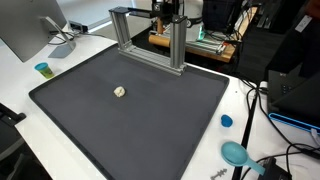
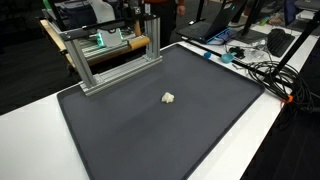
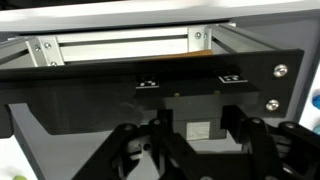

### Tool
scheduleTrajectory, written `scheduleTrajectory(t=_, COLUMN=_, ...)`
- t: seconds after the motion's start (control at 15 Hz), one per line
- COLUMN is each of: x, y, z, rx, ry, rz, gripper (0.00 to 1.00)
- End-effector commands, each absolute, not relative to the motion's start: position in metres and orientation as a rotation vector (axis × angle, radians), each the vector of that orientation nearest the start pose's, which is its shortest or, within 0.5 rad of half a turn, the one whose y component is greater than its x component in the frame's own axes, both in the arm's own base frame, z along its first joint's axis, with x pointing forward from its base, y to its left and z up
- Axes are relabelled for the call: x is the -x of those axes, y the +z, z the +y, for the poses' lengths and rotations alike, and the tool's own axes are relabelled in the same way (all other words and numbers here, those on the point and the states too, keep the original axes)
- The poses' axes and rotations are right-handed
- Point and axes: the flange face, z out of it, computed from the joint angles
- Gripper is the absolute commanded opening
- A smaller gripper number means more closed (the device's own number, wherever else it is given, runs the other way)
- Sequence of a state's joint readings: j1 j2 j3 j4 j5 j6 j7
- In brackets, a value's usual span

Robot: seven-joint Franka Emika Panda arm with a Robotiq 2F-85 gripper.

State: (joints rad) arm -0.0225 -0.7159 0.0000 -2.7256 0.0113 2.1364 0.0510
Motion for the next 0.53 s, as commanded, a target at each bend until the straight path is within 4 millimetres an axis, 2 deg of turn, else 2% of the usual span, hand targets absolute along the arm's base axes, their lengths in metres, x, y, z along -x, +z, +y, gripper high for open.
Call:
scheduleTrajectory(t=0.0, x=-0.3303, y=0.4433, z=-0.0064, rx=3.129, ry=-0.219, rz=0.115, gripper=0.33)
scheduleTrajectory(t=0.27, x=-0.3321, y=0.4419, z=-0.0051, rx=3.125, ry=-0.182, rz=0.077, gripper=0.33)
scheduleTrajectory(t=0.33, x=-0.3325, y=0.4417, z=-0.0052, rx=3.119, ry=-0.178, rz=0.040, gripper=0.83)
scheduleTrajectory(t=0.47, x=-0.3336, y=0.4427, z=-0.0072, rx=3.109, ry=-0.180, rz=-0.029, gripper=0.89)
